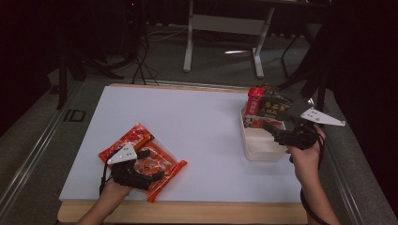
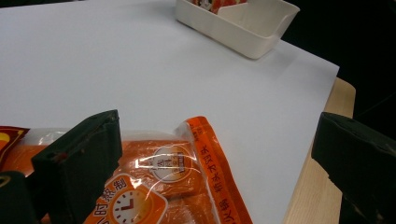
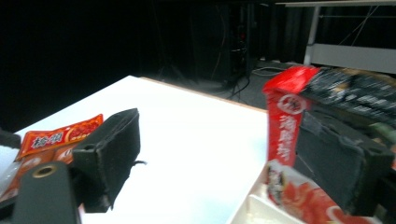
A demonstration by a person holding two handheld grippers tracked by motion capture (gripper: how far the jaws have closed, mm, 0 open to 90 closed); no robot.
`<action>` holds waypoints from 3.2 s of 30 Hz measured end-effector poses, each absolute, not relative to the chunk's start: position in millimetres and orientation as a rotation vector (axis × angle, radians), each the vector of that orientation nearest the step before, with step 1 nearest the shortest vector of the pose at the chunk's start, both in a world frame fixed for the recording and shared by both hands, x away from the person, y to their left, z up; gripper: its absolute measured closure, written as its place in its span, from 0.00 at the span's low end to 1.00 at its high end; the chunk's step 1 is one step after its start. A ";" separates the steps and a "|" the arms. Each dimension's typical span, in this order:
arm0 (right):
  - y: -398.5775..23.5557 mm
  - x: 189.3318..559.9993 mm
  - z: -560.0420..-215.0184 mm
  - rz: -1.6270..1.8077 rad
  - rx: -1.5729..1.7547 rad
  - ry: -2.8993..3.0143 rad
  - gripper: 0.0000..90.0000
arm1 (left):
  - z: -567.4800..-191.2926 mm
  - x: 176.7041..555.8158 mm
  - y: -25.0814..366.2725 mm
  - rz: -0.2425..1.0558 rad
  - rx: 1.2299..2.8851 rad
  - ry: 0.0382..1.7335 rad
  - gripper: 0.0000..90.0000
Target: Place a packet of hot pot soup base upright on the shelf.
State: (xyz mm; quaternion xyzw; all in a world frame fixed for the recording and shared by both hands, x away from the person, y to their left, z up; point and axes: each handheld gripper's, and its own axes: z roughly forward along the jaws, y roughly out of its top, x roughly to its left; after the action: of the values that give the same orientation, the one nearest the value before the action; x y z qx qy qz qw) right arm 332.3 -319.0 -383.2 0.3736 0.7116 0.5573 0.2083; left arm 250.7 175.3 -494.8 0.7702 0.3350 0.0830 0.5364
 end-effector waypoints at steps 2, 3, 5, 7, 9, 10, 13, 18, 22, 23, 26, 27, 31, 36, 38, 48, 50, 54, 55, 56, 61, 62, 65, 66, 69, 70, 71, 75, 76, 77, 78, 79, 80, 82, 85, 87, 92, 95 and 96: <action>-313.1 329.6 -387.0 1.559 1.032 2.003 0.13 | -492.9 250.0 175.0 0.211 1.848 0.811 0.03; -313.1 329.6 -387.0 1.559 1.032 2.003 0.13 | -492.9 250.0 175.0 0.211 1.848 0.811 0.03; -305.6 323.8 -391.3 1.558 1.026 2.017 0.13 | -490.6 248.3 176.2 0.212 1.866 0.824 0.03; -300.6 319.3 -394.8 1.582 1.018 2.033 0.13 | -488.3 246.8 178.8 0.230 1.876 0.837 0.03; -293.6 313.2 -398.8 1.581 0.999 2.059 0.14 | -485.4 244.6 184.1 0.240 1.863 0.849 0.07; -293.6 313.2 -398.8 1.581 0.999 2.059 0.14 | -485.4 244.6 184.1 0.240 1.863 0.849 0.09; -281.3 300.1 -404.7 1.590 0.967 2.106 0.14 | -480.7 238.2 199.1 0.308 1.841 0.899 0.25; -270.1 288.0 -410.4 1.595 0.916 2.154 0.15 | -478.6 235.3 218.4 0.348 1.817 0.977 0.41; -267.4 283.7 -412.7 1.604 0.912 2.173 0.15 | -479.1 232.5 234.0 0.399 1.809 1.074 0.52; -266.5 281.4 -413.8 1.607 0.910 2.181 0.15 | -482.0 231.2 240.9 0.424 1.817 1.116 0.63; -265.6 279.2 -415.3 1.609 0.907 2.189 0.16 | -489.7 230.3 248.3 0.438 1.858 1.174 0.73; -264.9 278.7 -415.9 1.607 0.905 2.196 0.16 | -489.7 230.3 248.3 0.438 1.858 1.174 0.77; -263.1 276.8 -418.0 1.591 0.895 2.208 0.16 | -500.4 229.7 252.2 0.403 1.929 1.222 0.87; -261.8 276.3 -420.6 1.602 0.902 2.211 0.16 | -511.9 230.7 252.7 0.383 2.012 1.260 0.99; -260.9 276.3 -421.6 1.598 0.898 2.217 0.16 | -515.9 232.0 252.7 0.369 2.026 1.278 0.99; -261.0 276.7 -425.0 1.573 0.885 2.228 0.16 | -535.9 241.6 244.1 0.310 2.066 1.336 1.00; -261.6 277.1 -425.6 1.569 0.890 2.224 0.17 | -535.4 242.5 242.6 0.319 2.074 1.334 1.00; -261.3 278.1 -426.5 1.576 0.893 2.220 0.18 | -534.9 247.9 237.8 0.342 2.076 1.329 1.00; -261.0 278.0 -426.8 1.582 0.892 2.222 0.18 | -534.3 249.2 237.3 0.346 2.078 1.322 1.00; -260.5 277.6 -427.2 1.579 0.891 2.227 0.18 | -534.1 250.2 236.6 0.349 2.080 1.322 1.00; -258.6 277.7 -430.2 1.565 0.885 2.245 0.18 | -534.3 255.7 234.4 0.358 2.088 1.309 1.00; -258.6 277.7 -430.2 1.565 0.885 2.245 0.18 | -534.7 256.8 233.6 0.359 2.085 1.309 1.00; -258.4 277.7 -430.5 1.567 0.885 2.247 0.18 | -534.5 261.7 231.9 0.361 2.101 1.295 1.00; -258.5 277.8 -430.1 1.572 0.887 2.246 0.18 | -534.3 264.3 231.0 0.358 2.106 1.293 1.00; -258.3 277.5 -429.9 1.570 0.885 2.248 0.18 | -534.6 272.1 228.3 0.351 2.097 1.295 1.00; -258.3 277.5 -429.9 1.570 0.885 2.248 0.18 | -534.7 274.3 227.4 0.349 2.097 1.293 1.00; -258.0 277.5 -430.3 1.570 0.885 2.250 0.18 | -534.6 277.8 225.4 0.350 2.099 1.292 1.00; -257.5 277.1 -430.6 1.567 0.884 2.255 0.18 | -534.0 289.1 218.3 0.339 2.108 1.282 1.00; -257.5 276.9 -430.7 1.568 0.884 2.258 0.18 | -534.5 291.6 216.7 0.334 2.100 1.280 1.00; -257.6 276.6 -431.0 1.567 0.885 2.260 0.18 | -534.6 294.2 215.5 0.324 2.097 1.281 1.00; -257.7 276.6 -431.1 1.567 0.884 2.261 0.18 | -534.9 296.2 214.3 0.318 2.093 1.278 1.00; -257.7 276.6 -431.1 1.567 0.884 2.261 0.18 | -535.1 298.4 212.6 0.314 2.091 1.274 1.00; -257.9 276.2 -431.8 1.571 0.885 2.264 0.18 | -535.5 301.1 210.5 0.308 2.089 1.267 1.00; -258.0 276.1 -432.1 1.570 0.885 2.265 0.18 | -535.7 304.6 207.4 0.298 2.086 1.264 1.00; -258.2 275.0 -432.5 1.567 0.883 2.270 0.18 | -535.4 310.1 199.5 0.297 2.096 1.247 1.00; -258.7 274.4 -432.4 1.569 0.881 2.268 0.18 | -535.1 313.6 195.3 0.287 2.105 1.234 1.00; -261.3 272.6 -435.5 1.568 0.897 2.273 0.18 | -535.2 322.6 184.0 0.270 2.115 1.205 1.00; -263.0 271.9 -437.7 1.559 0.904 2.277 0.18 | -535.0 327.3 176.1 0.261 2.125 1.188 1.00; -263.5 272.0 -438.4 1.562 0.906 2.279 0.18 | -535.2 328.8 173.5 0.262 2.128 1.179 1.00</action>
State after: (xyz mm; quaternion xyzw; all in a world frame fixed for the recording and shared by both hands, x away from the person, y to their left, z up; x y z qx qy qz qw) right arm 272.0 -263.5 -438.4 0.3094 0.7785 0.5335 0.1169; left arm 328.8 173.5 -535.2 0.8177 0.4532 0.1006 0.3404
